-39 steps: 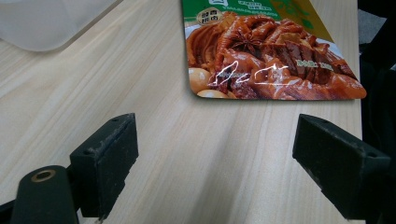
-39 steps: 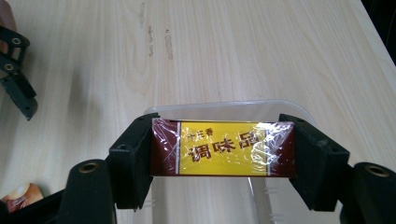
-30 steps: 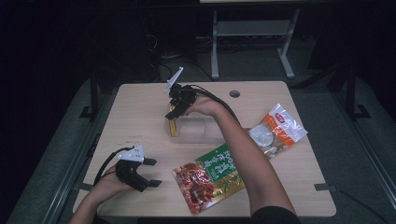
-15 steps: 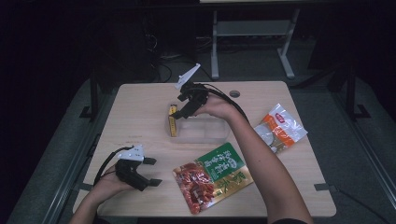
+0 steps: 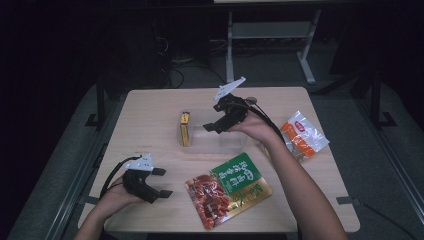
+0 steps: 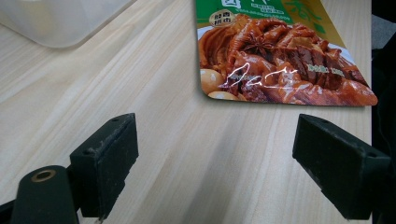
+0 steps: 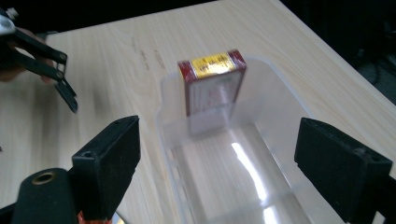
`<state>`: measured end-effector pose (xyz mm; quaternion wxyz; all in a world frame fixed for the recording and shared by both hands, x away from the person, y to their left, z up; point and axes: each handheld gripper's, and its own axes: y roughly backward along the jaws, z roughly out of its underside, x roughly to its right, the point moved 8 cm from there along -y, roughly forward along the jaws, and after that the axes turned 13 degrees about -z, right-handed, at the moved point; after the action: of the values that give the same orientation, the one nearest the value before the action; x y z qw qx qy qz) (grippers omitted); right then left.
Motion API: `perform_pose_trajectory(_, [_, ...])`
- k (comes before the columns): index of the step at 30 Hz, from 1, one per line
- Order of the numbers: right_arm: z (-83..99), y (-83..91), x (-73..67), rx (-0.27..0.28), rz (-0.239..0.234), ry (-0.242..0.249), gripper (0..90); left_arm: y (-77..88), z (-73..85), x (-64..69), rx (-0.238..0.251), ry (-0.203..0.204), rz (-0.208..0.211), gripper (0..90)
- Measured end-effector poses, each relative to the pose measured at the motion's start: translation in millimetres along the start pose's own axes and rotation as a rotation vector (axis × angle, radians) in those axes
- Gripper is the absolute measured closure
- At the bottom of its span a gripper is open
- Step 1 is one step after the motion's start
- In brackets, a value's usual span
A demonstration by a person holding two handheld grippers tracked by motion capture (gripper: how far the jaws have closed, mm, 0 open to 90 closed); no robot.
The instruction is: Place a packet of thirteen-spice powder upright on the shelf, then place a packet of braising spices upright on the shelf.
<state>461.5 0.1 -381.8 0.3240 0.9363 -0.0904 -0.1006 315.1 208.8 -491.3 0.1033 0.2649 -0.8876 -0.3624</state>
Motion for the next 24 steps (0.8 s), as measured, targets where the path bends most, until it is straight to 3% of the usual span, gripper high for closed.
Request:
perform_pose_trajectory(10, [35.6,27.0,-20.2,0.054,0.040,-0.061,14.2,-0.5,-1.4,2.6,-0.001,-0.002,-0.001,13.7])
perform_pose_trajectory(24, [88.9,47.0,-48.7,0.081,0.075,-0.119,13.8,-1.6,-4.6,3.2,-0.001,0.008,-0.009,13.7])
